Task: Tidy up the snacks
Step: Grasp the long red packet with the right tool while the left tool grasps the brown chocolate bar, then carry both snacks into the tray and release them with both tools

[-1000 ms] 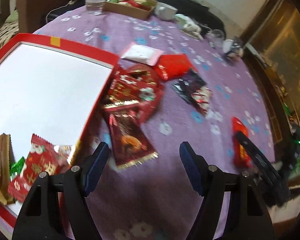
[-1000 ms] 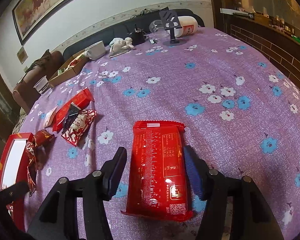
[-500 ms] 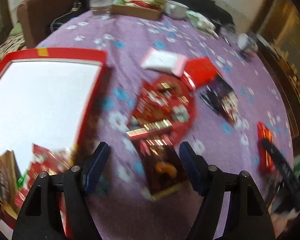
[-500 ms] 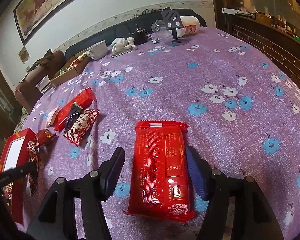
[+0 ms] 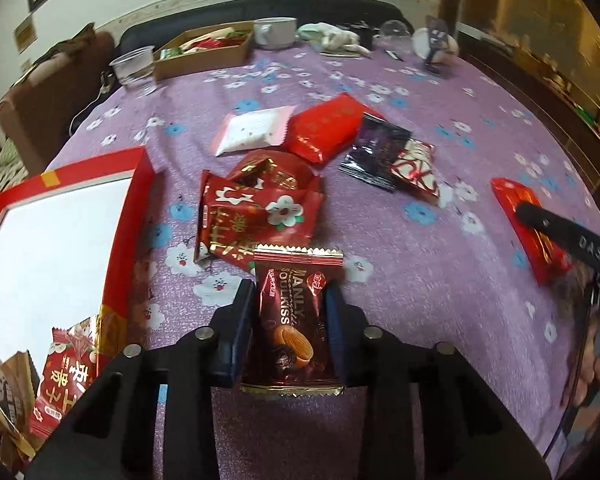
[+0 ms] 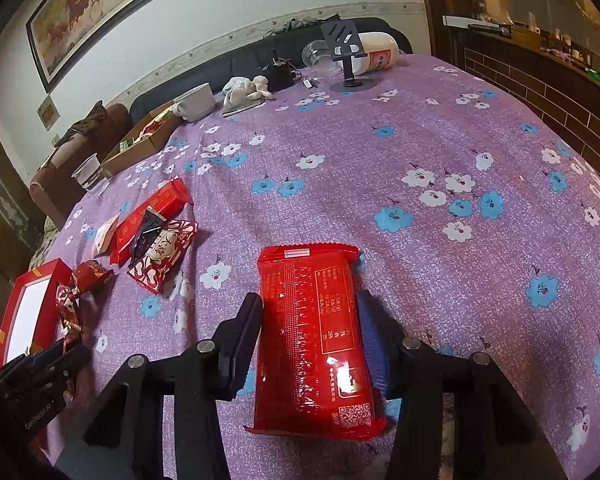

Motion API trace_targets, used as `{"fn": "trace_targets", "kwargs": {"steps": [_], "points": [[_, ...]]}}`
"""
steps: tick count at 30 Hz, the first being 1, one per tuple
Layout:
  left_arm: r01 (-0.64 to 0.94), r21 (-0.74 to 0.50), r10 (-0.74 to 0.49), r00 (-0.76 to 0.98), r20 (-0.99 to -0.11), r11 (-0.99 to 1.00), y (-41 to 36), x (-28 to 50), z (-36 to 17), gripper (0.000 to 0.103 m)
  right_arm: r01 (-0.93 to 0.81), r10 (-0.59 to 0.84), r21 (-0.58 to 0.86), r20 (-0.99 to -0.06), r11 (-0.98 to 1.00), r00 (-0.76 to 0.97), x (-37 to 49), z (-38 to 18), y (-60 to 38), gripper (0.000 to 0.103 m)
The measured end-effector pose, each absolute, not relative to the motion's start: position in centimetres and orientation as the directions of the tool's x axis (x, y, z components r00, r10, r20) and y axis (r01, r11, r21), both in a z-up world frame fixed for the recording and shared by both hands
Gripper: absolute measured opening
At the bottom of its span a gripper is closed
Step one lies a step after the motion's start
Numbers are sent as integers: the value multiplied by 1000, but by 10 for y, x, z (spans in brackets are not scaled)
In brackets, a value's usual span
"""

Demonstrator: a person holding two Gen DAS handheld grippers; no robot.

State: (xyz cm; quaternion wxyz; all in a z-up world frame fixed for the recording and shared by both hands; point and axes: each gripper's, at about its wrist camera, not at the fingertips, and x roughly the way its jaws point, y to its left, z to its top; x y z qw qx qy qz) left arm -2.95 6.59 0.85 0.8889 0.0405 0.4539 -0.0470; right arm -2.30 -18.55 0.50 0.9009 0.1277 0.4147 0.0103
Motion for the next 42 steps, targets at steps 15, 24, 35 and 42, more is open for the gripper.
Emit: {"fn": "trace_targets", "kwargs": {"steps": [15,24,35,42], "points": [[236,-83,-221,654,-724,968,83,-106,50,28,87,185,305,-755,948,630,-32,7,-178,49],[194,-123,-226,716,-661,973,126,-142,70,28,-15,552,630,-669,777,498,-39,4,-136,45],[74,-182,-175,746,-642,981,190,-154,65,29,-145,457,450,-733,881,503,-54,32,-44,20],[92,-211,-207,748,-630,973,192,-159,65,29,-283,426,329,-797,901,428,-62,26,-5,63]]}}
